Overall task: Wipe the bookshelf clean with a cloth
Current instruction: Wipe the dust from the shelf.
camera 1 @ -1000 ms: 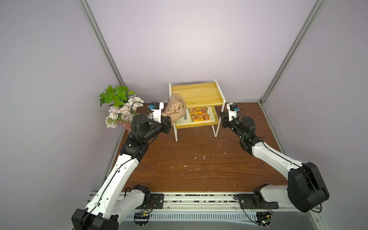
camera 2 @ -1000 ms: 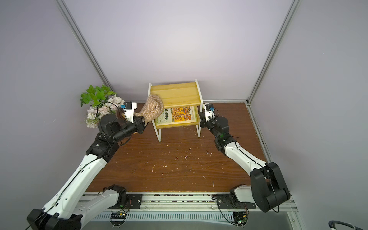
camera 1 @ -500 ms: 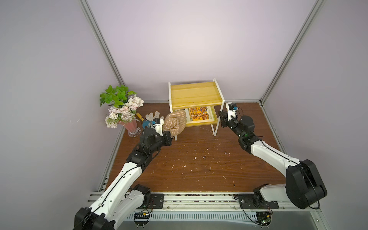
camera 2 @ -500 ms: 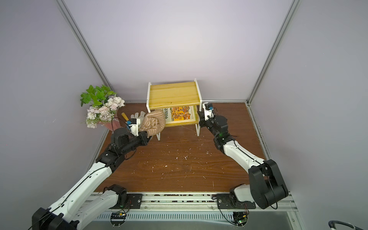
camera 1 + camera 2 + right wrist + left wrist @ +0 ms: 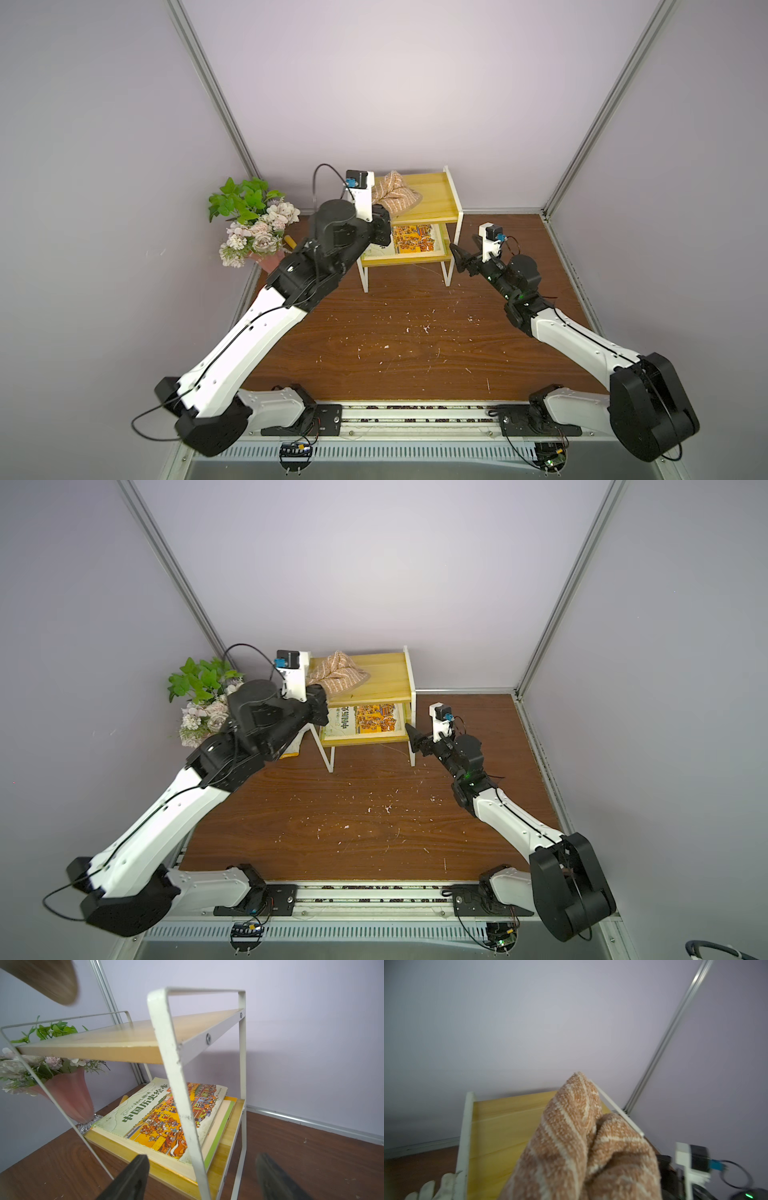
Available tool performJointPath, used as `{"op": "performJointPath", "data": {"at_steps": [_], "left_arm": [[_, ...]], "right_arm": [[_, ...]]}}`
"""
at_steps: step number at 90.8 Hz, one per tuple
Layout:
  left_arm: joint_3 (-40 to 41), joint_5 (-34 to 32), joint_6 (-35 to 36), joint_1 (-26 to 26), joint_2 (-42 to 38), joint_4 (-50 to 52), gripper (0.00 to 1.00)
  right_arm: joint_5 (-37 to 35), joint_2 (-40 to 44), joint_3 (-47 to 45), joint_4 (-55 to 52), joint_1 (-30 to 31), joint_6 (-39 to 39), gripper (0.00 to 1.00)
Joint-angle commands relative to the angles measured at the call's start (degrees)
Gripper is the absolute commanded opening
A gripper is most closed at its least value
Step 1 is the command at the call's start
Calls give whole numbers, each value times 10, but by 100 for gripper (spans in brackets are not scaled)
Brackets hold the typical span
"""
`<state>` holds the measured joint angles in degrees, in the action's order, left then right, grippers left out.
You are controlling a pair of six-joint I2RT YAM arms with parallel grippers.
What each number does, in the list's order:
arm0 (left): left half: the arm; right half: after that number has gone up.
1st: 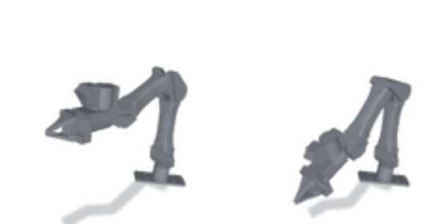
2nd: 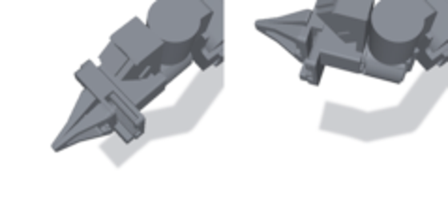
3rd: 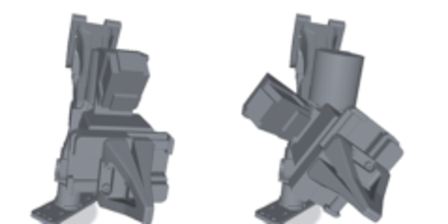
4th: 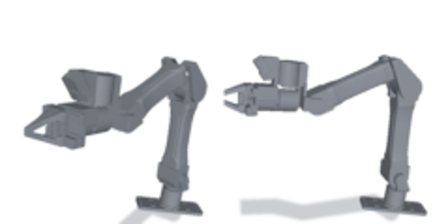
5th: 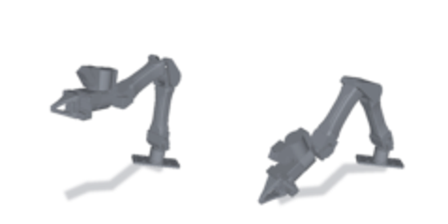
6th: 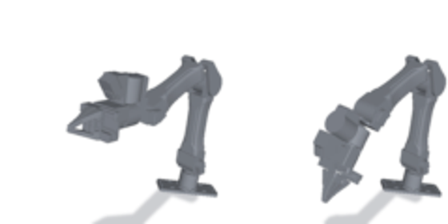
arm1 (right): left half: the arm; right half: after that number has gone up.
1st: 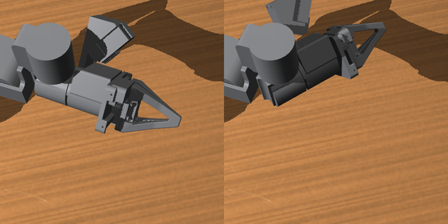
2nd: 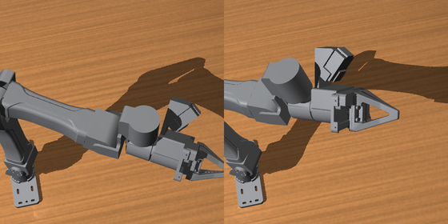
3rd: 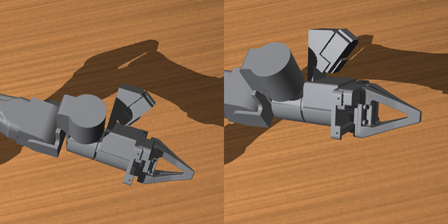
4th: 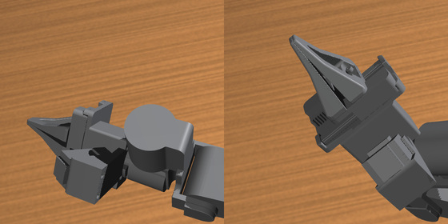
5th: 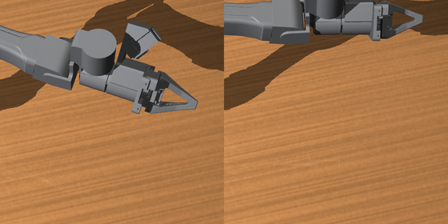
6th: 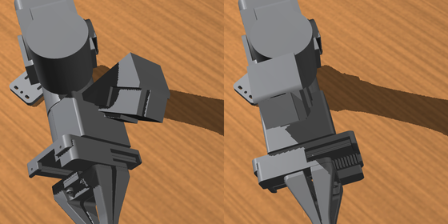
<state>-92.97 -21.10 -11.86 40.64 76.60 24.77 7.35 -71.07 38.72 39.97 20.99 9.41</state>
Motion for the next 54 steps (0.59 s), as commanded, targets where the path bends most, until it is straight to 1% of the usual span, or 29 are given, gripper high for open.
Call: {"op": "performJointPath", "data": {"at_steps": [1, 10, 14, 23, 31, 38, 45, 51, 54], "left_arm": [[-40, -192, 18, 14, 42, 139, 1], [-49, -257, -4, 15, 53, 178, 1], [-46, -279, -12, 15, 55, 185, 0], [-50, -278, -6, 14, 76, 188, 1], [-74, -301, 13, 12, 121, 190, 1], [-118, -281, 33, -4, 167, 194, 0], [-149, -260, 27, 1, 188, 205, 0], [-130, -248, 7, 20, 169, 205, 0], [-110, -239, -8, 30, 146, 205, 0]], "right_arm": [[-42, 25, -11, 3, 1, -7, 90], [-65, 33, -14, -6, 1, -13, 98], [-72, 35, -13, -8, 1, -12, 99], [-84, 31, -12, 3, 1, -12, 99], [-79, 13, 0, 17, 1, -11, 99], [-47, -17, 20, 24, 1, -19, 99], [-30, -41, 43, 21, 1, -11, 98], [-19, -50, 52, 19, 1, -3, 98], [-17, -50, 49, 25, 1, 1, 98]]}}
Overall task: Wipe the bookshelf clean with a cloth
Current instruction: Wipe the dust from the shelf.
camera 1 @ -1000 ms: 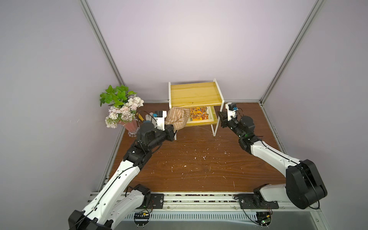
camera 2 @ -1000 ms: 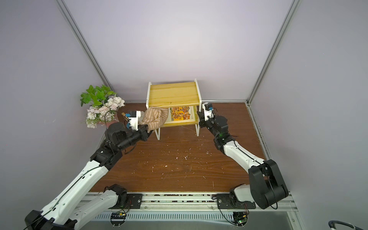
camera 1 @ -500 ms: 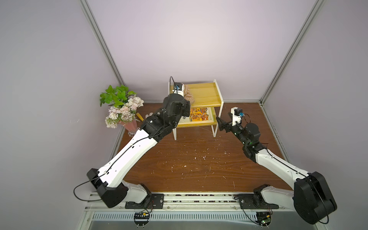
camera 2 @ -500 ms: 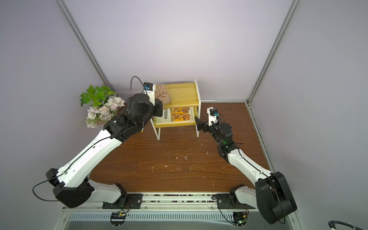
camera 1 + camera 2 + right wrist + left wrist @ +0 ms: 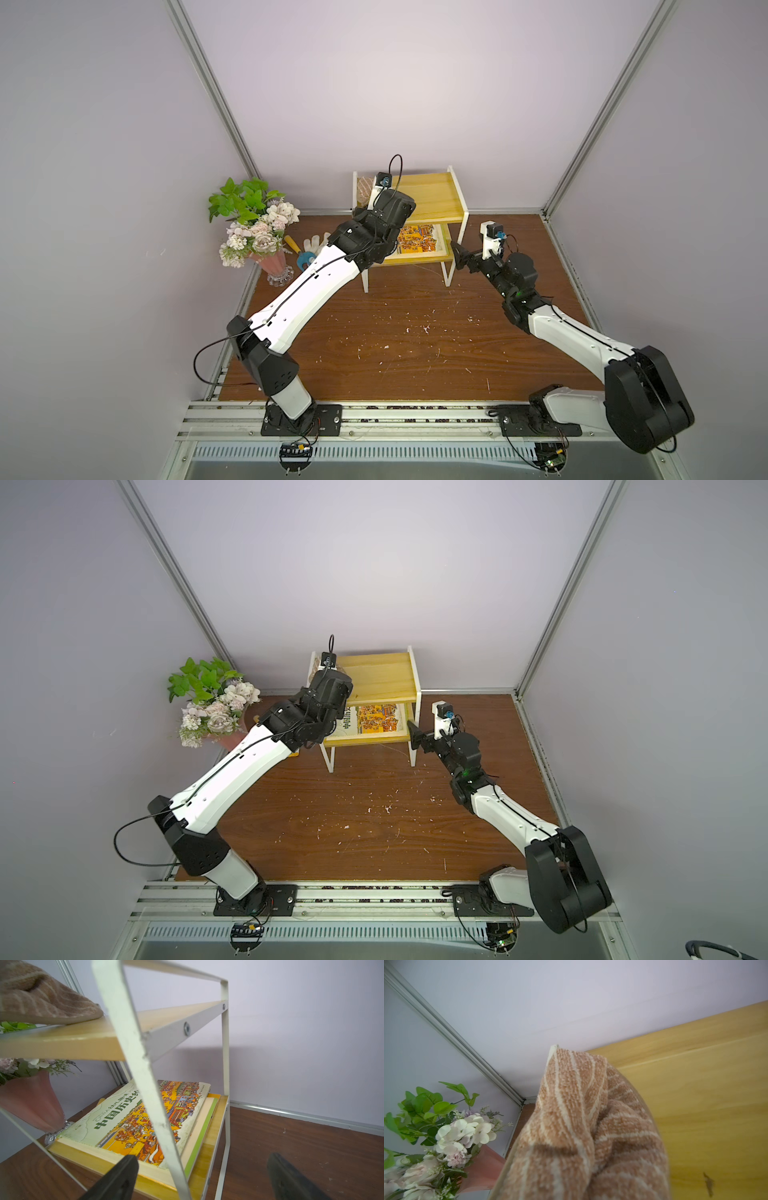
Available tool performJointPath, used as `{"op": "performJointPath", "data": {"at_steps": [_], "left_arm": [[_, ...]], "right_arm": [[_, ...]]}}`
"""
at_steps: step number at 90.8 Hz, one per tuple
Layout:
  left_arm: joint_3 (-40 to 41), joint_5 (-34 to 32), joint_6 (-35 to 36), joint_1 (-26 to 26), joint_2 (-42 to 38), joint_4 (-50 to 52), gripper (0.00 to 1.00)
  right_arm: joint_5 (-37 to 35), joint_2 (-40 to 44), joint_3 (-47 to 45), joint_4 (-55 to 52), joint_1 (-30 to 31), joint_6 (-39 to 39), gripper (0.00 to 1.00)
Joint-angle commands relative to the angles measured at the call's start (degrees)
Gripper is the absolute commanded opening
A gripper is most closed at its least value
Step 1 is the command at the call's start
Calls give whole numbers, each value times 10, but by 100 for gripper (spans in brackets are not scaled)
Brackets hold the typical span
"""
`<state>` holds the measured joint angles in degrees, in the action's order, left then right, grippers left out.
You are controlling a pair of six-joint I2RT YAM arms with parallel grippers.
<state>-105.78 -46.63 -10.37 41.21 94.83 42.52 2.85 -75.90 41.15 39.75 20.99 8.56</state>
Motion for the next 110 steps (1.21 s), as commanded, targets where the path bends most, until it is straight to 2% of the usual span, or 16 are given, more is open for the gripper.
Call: {"op": "performJointPath", "data": {"at_steps": [1, 9, 14, 20, 24, 29, 37, 47, 53, 62, 72, 76, 89, 93, 102, 110], "left_arm": [[26, 20, -28, 27, -44, 27, 0], [84, 52, -61, 48, -110, 21, 0], [109, 44, -71, 50, -133, 22, 0], [116, 12, -60, 41, -127, 23, 0], [103, 26, -48, 19, -103, 23, 0], [65, 47, -34, -17, -65, 20, 0], [-24, 46, -7, -51, 20, 19, 0], [-148, 74, 30, -68, 98, 19, 0], [-188, 86, 34, -67, 119, 22, 0], [-123, 107, 0, -32, 82, 18, 0], [-52, 80, -17, -16, 48, -3, 1], [-58, 65, -8, -32, 54, -12, 1], [-150, 116, -4, -116, 128, -7, 0], [-156, 107, -9, -115, 133, -7, 0], [-127, 142, -25, -91, 97, -12, 0], [-87, 123, -20, -65, 58, -27, 0]], "right_arm": [[28, -1, 24, 29, 1, 11, 98], [25, 4, 11, 45, 1, 15, 99], [23, 3, 11, 40, 1, 11, 99], [21, -4, 17, 31, 1, 5, 99], [19, -11, 23, 29, 1, 5, 98], [19, -21, 33, 29, 1, 10, 98], [14, -40, 49, 36, 1, 14, 98], [6, -52, 69, 27, 1, 16, 98], [11, -50, 70, 27, 1, 20, 98], [29, -40, 57, 32, 1, 23, 96], [29, -33, 48, 23, 1, 18, 96], [31, -34, 49, 19, 1, 15, 96], [37, -34, 53, 18, 1, 24, 96], [40, -31, 51, 18, 1, 28, 95], [43, -21, 43, 18, 2, 28, 95], [40, -15, 42, 7, 1, 20, 95]]}}
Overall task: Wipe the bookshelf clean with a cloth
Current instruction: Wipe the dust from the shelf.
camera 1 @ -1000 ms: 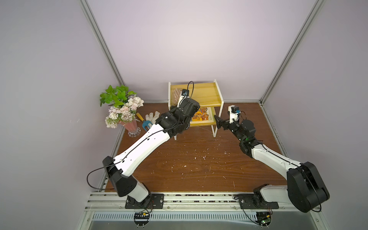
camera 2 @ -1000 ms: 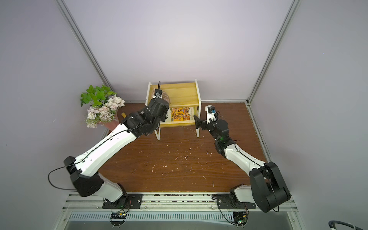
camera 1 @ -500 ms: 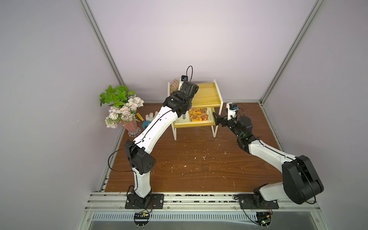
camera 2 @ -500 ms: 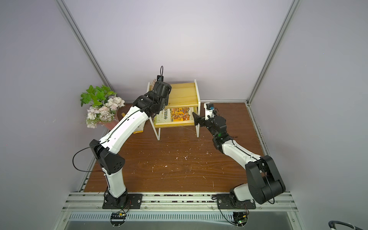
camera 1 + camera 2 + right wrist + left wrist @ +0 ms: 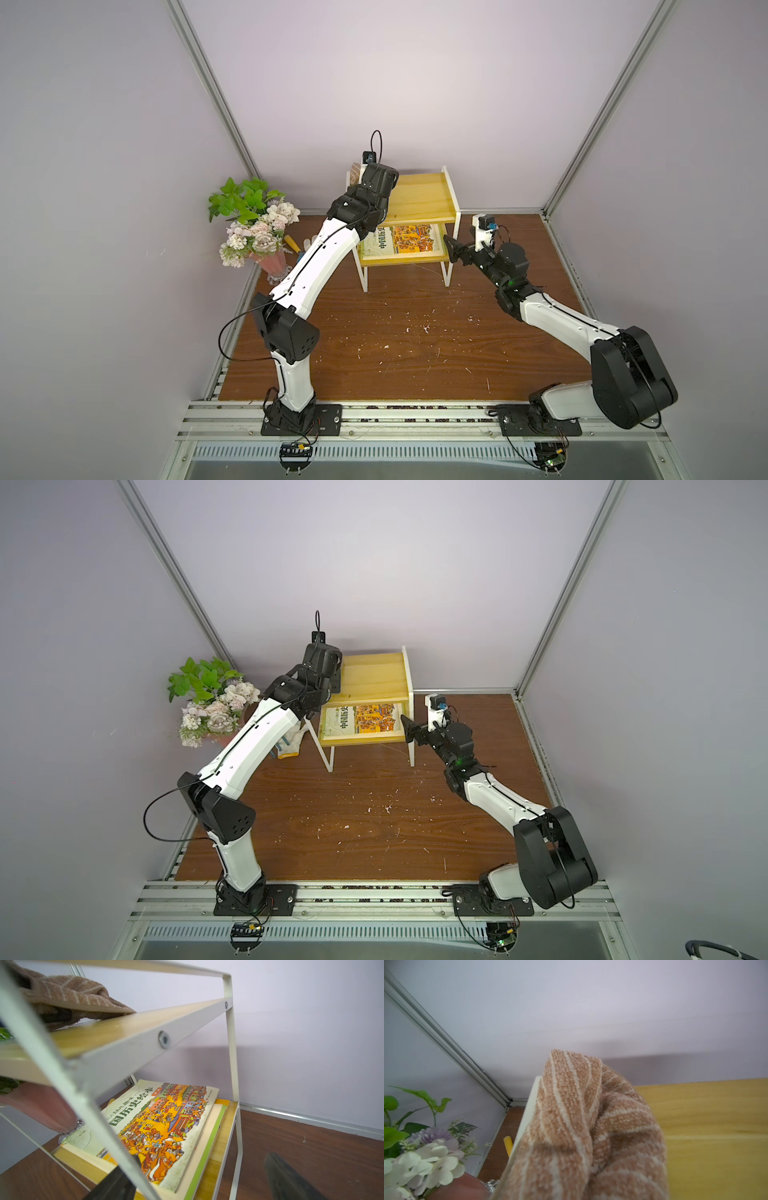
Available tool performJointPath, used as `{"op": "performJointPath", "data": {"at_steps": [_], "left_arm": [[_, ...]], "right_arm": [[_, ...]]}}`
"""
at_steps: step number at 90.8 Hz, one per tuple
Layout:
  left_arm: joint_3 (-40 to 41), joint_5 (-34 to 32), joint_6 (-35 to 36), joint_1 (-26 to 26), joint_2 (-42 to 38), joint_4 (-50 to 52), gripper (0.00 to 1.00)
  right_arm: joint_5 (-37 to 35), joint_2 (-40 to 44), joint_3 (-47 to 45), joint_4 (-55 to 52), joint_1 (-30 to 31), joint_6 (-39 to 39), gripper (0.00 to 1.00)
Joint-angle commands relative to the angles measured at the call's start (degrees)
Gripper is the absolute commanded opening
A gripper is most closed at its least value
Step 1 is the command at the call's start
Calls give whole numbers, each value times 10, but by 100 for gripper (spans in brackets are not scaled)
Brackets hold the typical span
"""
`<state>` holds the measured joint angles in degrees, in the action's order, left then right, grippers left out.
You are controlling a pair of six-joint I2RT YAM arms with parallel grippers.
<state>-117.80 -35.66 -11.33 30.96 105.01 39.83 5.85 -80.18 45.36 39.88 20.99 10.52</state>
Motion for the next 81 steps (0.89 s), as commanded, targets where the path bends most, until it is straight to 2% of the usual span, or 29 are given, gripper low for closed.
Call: {"op": "performJointPath", "data": {"at_steps": [1, 10, 24, 32, 42, 50, 57, 66, 74, 81], "left_arm": [[37, 11, -10, 38, -47, -3, 0], [58, -7, -7, 37, -61, -12, 0], [138, 59, -24, 70, -126, -14, 0], [210, 32, -39, 105, -190, -13, 0], [290, 51, -61, 118, -268, -15, 0], [364, 0, -85, 119, -327, -37, 0], [459, -48, -89, 119, -401, -128, 0], [567, -40, -74, 114, -465, -279, 1], [589, -33, -62, 88, -470, -339, 0], [578, 43, -66, 55, -448, -348, 0]], "right_arm": [[9, 29, 1, 5, 1, -1, 95], [8, 32, 4, 0, 1, -7, 95], [0, 28, 0, 1, 1, -9, 95], [-2, 26, -2, -2, 1, -8, 95], [-1, 28, -2, -4, 1, -7, 95], [0, 30, -2, -2, 1, -7, 95], [-3, 30, -4, 2, 1, -5, 95], [-4, 26, -6, 5, 1, -1, 95], [0, 23, -3, 3, 1, 1, 95], [3, 25, 0, -2, 1, 0, 95]]}}
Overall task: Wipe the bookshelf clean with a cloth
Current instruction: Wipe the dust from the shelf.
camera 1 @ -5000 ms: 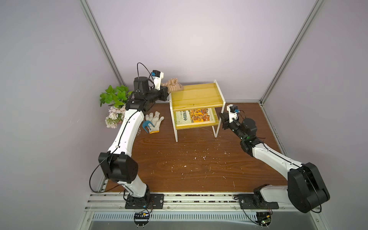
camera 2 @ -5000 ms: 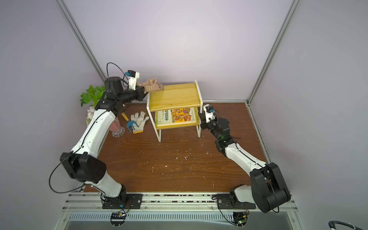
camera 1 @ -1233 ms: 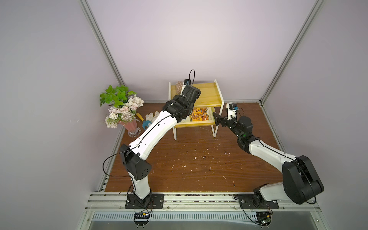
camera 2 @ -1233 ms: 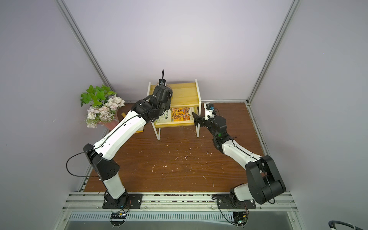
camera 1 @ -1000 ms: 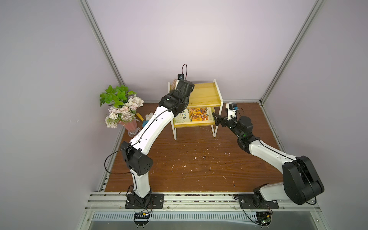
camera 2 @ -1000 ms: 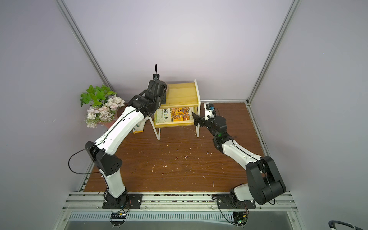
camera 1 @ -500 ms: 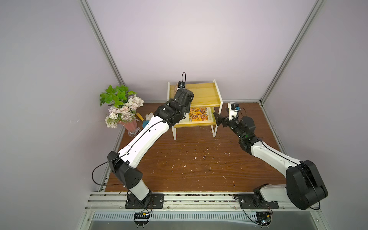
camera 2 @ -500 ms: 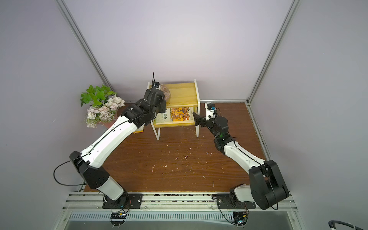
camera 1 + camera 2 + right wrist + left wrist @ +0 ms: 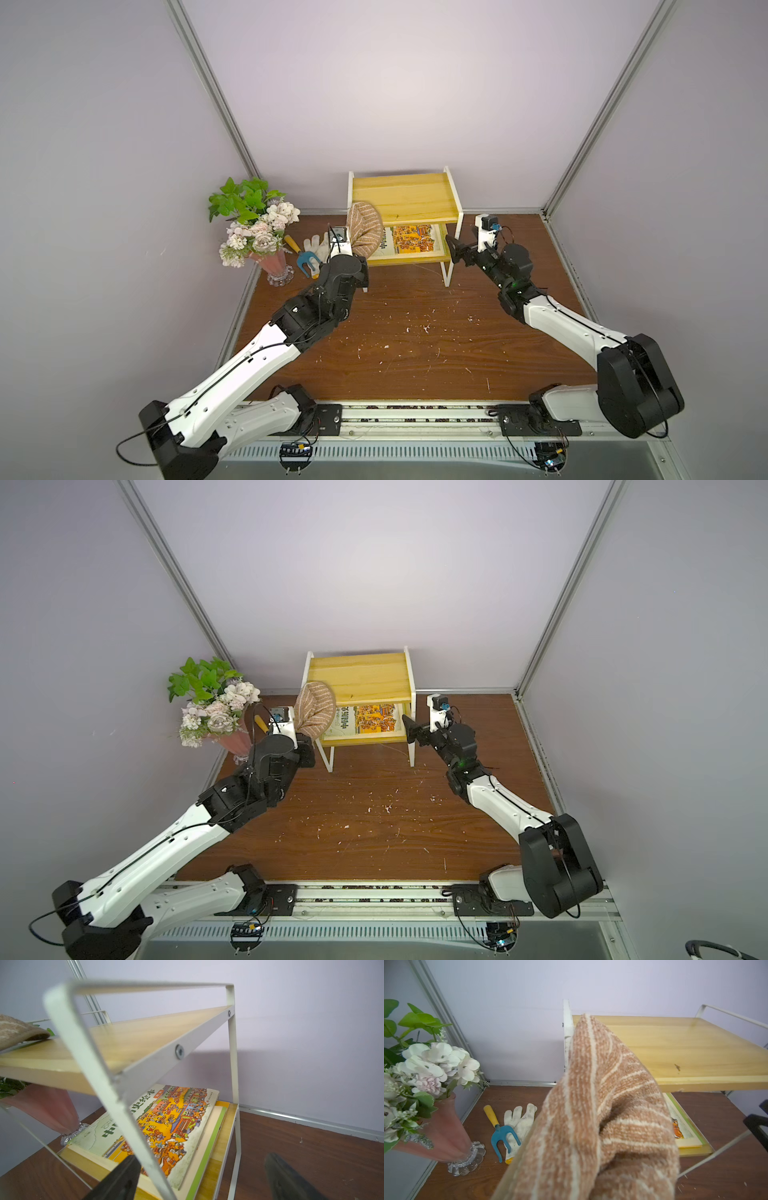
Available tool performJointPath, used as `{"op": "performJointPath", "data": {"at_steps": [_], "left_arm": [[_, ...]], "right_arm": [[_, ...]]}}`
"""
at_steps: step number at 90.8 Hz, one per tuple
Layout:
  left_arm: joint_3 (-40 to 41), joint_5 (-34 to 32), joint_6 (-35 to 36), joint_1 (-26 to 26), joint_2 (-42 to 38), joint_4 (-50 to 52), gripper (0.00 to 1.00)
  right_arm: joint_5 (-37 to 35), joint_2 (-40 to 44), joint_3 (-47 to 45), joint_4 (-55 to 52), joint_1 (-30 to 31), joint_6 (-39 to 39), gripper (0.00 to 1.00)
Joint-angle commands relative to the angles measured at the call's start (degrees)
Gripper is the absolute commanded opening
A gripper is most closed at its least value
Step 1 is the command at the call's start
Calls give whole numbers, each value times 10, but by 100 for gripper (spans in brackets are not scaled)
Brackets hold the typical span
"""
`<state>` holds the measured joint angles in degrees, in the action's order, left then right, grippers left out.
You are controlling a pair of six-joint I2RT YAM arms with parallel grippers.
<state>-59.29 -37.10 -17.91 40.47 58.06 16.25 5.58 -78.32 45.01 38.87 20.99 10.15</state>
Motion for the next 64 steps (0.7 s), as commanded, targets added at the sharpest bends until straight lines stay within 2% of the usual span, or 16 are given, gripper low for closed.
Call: {"op": "performJointPath", "data": {"at_steps": [1, 11, 14, 17, 23, 27, 31, 35, 42, 47, 52, 58, 64], "left_arm": [[-11, 71, -2, -42, 25, -111, 0], [-19, 225, -36, -37, 61, -131, 0], [-16, 272, -40, -20, 67, -157, 0], [-19, 287, -33, 8, 74, -175, 0], [-43, 226, -14, 53, 80, -151, 0], [-48, 150, -26, 56, 68, -106, 0], [-28, 57, -34, 52, 47, -88, 0], [2, -6, -42, 36, 17, -83, 0], [38, -34, -74, -14, -44, -57, 0], [57, -39, -77, -28, -81, -60, 0], [63, 17, -62, -29, -98, -94, 0], [55, 176, -49, -29, -82, -148, 1], [2, 355, -36, -20, -27, -162, 1]], "right_arm": [[6, 7, 3, 6, 1, 3, 95], [-5, 12, -5, 9, 1, -1, 95], [-7, 12, -7, 11, 1, -1, 95], [-7, 11, -7, 11, 1, 0, 95], [-5, 8, -4, 9, 1, 3, 95], [-1, 5, -2, 8, 1, 4, 95], [3, 3, 0, 11, 1, 5, 95], [6, 0, 3, 10, 1, 6, 95], [9, -5, 7, 9, 1, 7, 95], [9, -9, 9, 10, 1, 9, 95], [12, -11, 12, 10, 1, 11, 95], [16, -13, 15, 10, 1, 15, 95], [17, -11, 16, 6, 1, 16, 95]]}}
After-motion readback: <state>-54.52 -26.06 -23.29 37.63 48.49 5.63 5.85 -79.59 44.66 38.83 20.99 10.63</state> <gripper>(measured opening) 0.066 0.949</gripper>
